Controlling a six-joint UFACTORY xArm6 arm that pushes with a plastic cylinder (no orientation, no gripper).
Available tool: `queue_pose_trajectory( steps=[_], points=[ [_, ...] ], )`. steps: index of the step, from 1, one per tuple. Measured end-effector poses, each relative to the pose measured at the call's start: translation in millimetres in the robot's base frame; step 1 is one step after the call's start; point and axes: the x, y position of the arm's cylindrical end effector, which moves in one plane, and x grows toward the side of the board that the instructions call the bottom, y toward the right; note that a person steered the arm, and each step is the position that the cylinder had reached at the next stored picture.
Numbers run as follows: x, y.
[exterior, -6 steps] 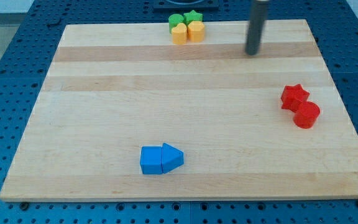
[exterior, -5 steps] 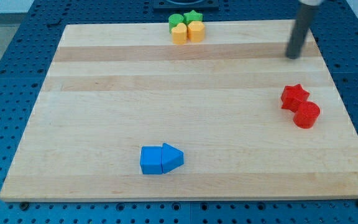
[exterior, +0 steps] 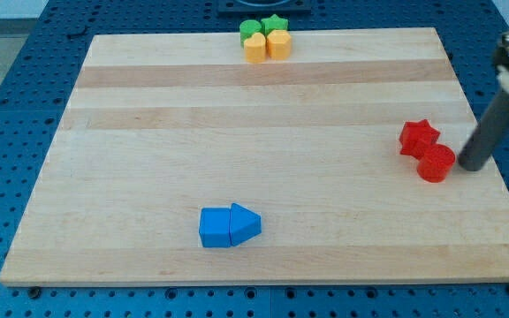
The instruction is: Separate the red circle from the red star
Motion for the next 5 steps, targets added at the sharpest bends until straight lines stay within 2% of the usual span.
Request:
queue_pose_trajectory(
  steps=[2,3,5],
  points=[
    [2.8,-97.3],
    [5.1,-125.3],
    [9.2,-94.8]
  ],
)
